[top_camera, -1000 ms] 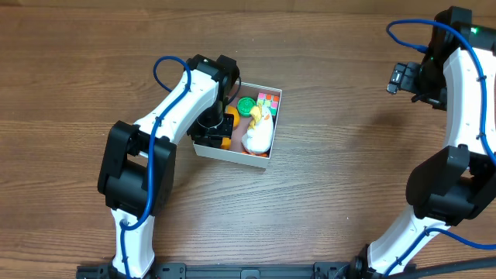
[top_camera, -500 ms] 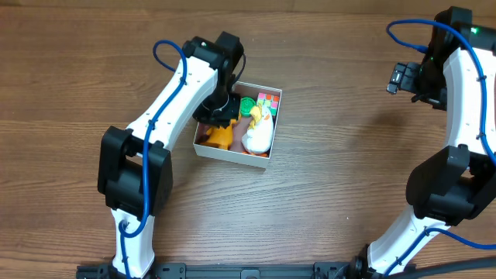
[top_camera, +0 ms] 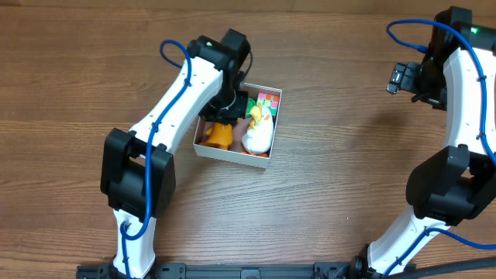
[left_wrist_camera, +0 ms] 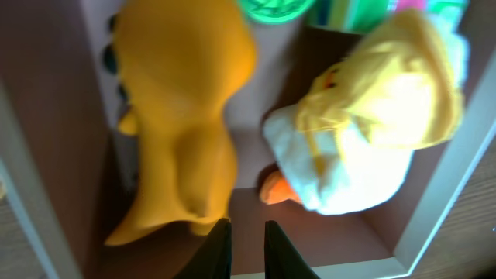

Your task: Pack container

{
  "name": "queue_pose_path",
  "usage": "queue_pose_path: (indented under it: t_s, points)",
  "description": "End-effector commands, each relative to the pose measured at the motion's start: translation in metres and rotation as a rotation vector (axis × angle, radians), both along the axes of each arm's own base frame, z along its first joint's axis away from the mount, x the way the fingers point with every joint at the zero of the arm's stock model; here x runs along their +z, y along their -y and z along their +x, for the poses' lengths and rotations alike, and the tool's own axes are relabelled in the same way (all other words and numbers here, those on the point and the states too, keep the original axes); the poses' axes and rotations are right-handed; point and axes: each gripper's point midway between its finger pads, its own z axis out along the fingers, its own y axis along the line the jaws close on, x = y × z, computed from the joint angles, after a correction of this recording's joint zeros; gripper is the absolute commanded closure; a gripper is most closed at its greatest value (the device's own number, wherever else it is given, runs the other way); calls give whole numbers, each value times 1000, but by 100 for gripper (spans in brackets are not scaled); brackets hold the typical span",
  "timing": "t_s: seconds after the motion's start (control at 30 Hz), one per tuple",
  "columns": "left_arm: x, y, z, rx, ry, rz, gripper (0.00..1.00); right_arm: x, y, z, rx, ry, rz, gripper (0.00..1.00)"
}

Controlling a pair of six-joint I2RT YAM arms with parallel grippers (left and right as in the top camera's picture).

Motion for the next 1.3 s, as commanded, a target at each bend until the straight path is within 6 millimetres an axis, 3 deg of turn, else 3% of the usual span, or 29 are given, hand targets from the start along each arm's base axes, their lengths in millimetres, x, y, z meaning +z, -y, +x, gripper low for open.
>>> queue_pose_path:
  t_s: [0.0, 0.27, 0.8, 0.97, 1.27]
  points:
    - [-2, 13, -3, -34, 3, -23, 85, -1, -1, 1, 1, 2, 1, 0]
    - [-11, 8, 1, -25, 23, 7, 96, -1, -1, 1, 1, 2, 1, 0]
    - [-55, -5, -21, -26, -53, 48, 96, -1, -1, 1, 1, 2, 1, 0]
    - [-57, -3, -15, -26, -27, 43, 96, -1, -1, 1, 1, 2, 1, 0]
    - [-59, -20, -6, -13, 21, 134, 96, -1, -1, 1, 1, 2, 1, 0]
